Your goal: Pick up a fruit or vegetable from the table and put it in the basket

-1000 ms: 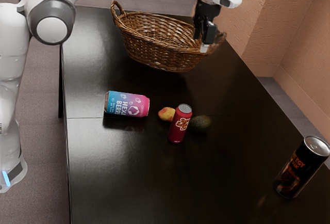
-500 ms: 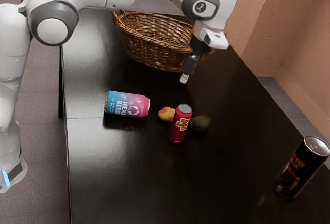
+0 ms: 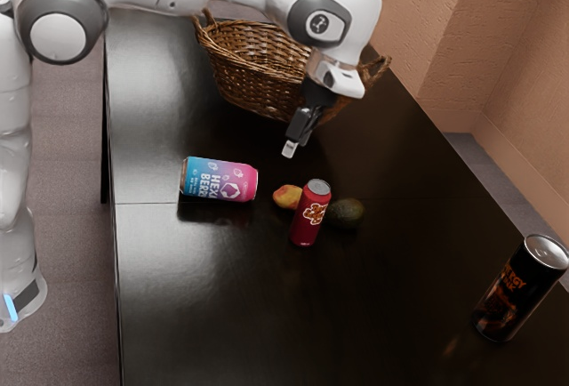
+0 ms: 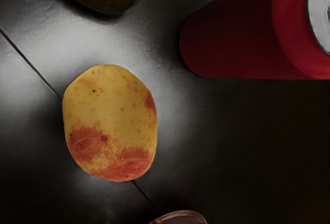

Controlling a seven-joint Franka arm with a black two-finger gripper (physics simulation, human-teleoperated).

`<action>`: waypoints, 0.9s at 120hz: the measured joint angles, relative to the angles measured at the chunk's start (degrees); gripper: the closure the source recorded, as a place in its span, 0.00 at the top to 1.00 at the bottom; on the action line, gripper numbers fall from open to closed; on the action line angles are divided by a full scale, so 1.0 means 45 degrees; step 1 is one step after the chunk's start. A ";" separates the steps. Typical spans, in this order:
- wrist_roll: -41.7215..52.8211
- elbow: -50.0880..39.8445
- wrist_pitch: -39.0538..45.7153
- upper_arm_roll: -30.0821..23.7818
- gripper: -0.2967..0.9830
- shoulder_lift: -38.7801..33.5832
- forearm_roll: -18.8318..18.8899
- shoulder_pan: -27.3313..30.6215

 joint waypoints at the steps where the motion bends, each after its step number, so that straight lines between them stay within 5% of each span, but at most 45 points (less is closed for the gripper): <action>1: -0.0043 -0.0005 -0.0014 -0.0003 0.76 -0.0010 -0.0005 0.0002; 88: -0.3167 -0.1268 -0.0120 -0.0302 0.76 -0.0381 -0.0528 -0.0098; 108: -0.3758 -0.1447 0.0607 -0.0279 0.76 -0.0261 0.0503 -0.0074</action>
